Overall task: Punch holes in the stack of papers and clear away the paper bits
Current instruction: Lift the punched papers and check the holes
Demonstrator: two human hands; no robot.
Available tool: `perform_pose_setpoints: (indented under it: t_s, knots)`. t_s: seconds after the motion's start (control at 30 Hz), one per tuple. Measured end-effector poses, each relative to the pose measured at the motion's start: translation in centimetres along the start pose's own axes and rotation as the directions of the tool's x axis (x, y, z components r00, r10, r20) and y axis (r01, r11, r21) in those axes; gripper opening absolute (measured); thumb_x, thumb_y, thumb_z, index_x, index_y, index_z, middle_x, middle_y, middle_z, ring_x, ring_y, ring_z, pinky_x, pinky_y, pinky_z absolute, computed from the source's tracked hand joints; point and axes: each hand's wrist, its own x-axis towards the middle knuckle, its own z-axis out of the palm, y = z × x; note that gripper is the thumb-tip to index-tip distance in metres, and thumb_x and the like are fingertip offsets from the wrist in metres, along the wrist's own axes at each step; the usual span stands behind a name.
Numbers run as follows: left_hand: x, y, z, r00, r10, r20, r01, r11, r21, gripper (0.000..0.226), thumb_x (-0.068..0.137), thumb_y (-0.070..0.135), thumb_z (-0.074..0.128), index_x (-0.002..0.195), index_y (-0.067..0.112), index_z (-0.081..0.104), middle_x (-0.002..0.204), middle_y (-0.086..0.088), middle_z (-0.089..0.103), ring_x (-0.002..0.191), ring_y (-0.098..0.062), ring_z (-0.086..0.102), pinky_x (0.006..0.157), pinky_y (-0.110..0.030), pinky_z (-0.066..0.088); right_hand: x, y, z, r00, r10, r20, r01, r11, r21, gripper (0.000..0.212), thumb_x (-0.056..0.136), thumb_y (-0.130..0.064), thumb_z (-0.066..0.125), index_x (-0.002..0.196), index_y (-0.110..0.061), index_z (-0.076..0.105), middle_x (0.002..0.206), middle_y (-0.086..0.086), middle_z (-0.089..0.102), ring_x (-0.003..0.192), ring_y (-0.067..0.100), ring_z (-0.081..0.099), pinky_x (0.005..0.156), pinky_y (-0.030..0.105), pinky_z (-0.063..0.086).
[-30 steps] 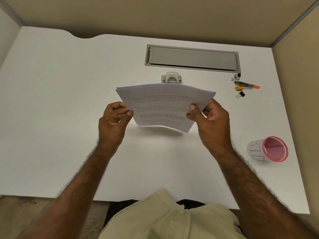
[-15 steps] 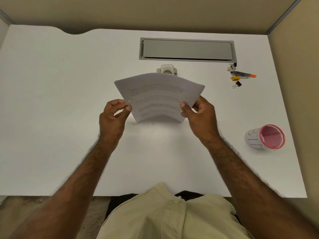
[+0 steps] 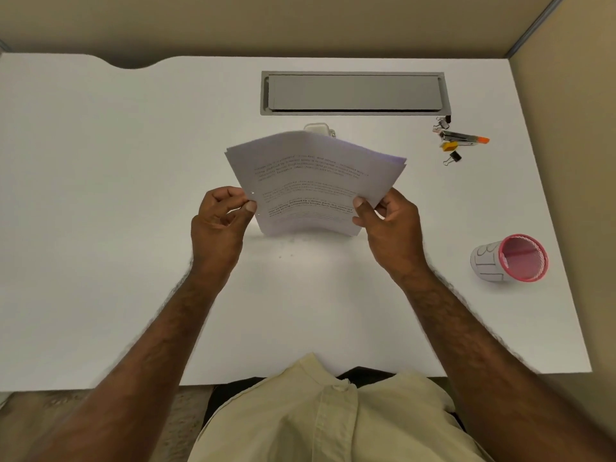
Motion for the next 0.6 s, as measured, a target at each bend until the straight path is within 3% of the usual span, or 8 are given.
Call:
perform_pose_setpoints:
  t_s: [0.13,0.27,0.37,0.43,0.5,0.6]
  knots:
    - [0.3,0.5,0.0,1.0,0.022,-0.003,-0.022,1.0,0.005,0.014,0.093,0.039,0.078,0.098,0.053,0.078,0.118,0.024,0.067,0.1,-0.002,0.071,0.091,-0.02,0.058,0.2,-0.2,-0.3,0.998,-0.037,-0.046,0.039,0.999,0.038,0.027,0.1,-0.02,0.068,0.104,-0.046,0.071,0.101,-0.008,0.079,0.097,0.021,0.075,0.088,0.055,0.064]
    - [0.7,-0.1,0.9,0.999,-0.05,-0.009,0.05,0.998,0.025,0.028,0.095,0.028,0.08,0.091,0.056,0.078,0.114,0.024,0.068,0.098,-0.005,0.073,0.087,-0.017,0.053,0.7,1.1,-0.2,1.0,0.009,0.015,-0.008,0.998,-0.055,0.022,0.103,-0.014,0.067,0.124,-0.018,0.073,0.107,-0.008,0.077,0.098,0.021,0.074,0.094,0.044,0.062]
    - [0.8,0.3,0.8,0.999,0.02,-0.029,-0.019,0.999,0.048,0.02,0.094,0.037,0.078,0.095,0.057,0.077,0.113,0.027,0.067,0.098,-0.003,0.069,0.087,-0.009,0.049,0.8,1.6,-0.4,1.0,-0.015,0.01,0.015,0.997,-0.082,0.023,0.104,-0.019,0.065,0.123,-0.028,0.073,0.098,-0.027,0.075,0.095,0.013,0.074,0.083,0.021,0.058]
    - [0.9,0.5,0.7,0.998,0.048,-0.034,-0.046,0.997,0.06,0.019,0.094,0.039,0.076,0.097,0.058,0.076,0.114,0.027,0.066,0.101,-0.005,0.069,0.09,-0.012,0.051,0.6,1.7,-0.5,0.999,-0.044,-0.006,0.043,0.997,-0.064,0.024,0.104,-0.022,0.064,0.12,-0.039,0.07,0.097,-0.035,0.073,0.093,0.008,0.074,0.077,0.008,0.052]
    - [0.7,0.4,1.0,0.999,0.042,-0.026,-0.04,0.997,0.066,0.023,0.095,0.035,0.077,0.096,0.059,0.076,0.114,0.025,0.066,0.107,-0.014,0.07,0.096,-0.024,0.054,0.5,2.0,-0.4,0.999,-0.045,-0.003,0.045,0.997,-0.068,0.024,0.105,-0.021,0.063,0.122,-0.037,0.071,0.098,-0.035,0.073,0.094,0.007,0.074,0.078,0.008,0.053]
    - [0.6,0.1,1.3,1.0,0.012,-0.018,-0.01,0.996,0.089,0.032,0.096,0.028,0.078,0.094,0.06,0.075,0.115,0.021,0.066,0.113,-0.023,0.07,0.101,-0.037,0.057,0.6,2.8,-0.2,1.0,-0.002,0.013,0.004,0.993,-0.114,0.025,0.105,-0.017,0.063,0.127,-0.023,0.073,0.101,-0.026,0.073,0.097,0.011,0.073,0.085,0.024,0.059]
